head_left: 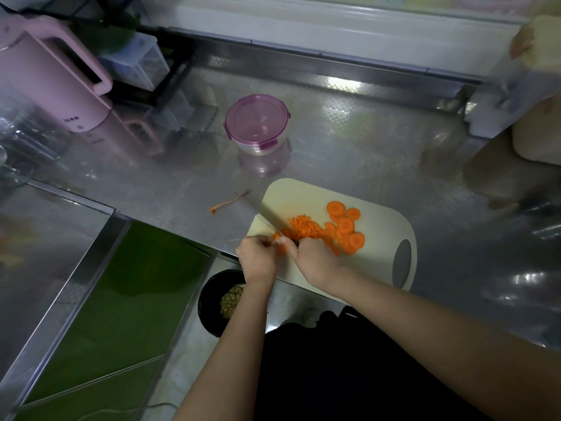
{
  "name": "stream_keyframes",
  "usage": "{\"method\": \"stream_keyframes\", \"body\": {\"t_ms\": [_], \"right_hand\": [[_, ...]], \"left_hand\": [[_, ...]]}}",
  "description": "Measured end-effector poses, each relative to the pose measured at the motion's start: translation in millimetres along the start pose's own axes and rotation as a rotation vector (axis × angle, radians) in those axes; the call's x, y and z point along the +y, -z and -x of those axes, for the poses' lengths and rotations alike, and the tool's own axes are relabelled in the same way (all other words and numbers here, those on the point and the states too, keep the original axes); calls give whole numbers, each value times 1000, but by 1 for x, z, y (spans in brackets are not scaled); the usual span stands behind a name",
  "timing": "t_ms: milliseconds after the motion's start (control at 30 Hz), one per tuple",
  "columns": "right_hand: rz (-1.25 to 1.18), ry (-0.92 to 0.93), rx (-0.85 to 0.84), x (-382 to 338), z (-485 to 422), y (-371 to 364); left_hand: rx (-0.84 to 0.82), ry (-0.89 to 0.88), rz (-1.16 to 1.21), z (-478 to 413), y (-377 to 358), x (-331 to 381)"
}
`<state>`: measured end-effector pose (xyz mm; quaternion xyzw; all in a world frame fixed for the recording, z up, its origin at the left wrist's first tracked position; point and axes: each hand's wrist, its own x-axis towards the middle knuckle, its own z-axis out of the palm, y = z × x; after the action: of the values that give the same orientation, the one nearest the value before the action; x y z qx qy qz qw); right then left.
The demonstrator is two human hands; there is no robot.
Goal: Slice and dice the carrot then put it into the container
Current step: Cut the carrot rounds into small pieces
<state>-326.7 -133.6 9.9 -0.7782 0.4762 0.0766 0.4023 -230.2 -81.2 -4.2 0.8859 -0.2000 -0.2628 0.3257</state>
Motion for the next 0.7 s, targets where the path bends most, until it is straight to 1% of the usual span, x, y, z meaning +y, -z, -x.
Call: {"method": "stream_keyframes", "body": {"t_ms": [133, 333, 433, 700], "right_hand": [[-33, 26, -23, 4, -3, 2], [-51, 35, -9, 10, -7, 2], [-52, 41, -6, 10, -5, 2], [-19, 82, -5, 10, -5, 2]], "left_hand": [[9, -12, 50, 5, -1, -2], [90, -75, 69, 14, -6, -9], [110, -80, 83, 17, -7, -7], [163, 60, 159, 17, -10, -9]]}}
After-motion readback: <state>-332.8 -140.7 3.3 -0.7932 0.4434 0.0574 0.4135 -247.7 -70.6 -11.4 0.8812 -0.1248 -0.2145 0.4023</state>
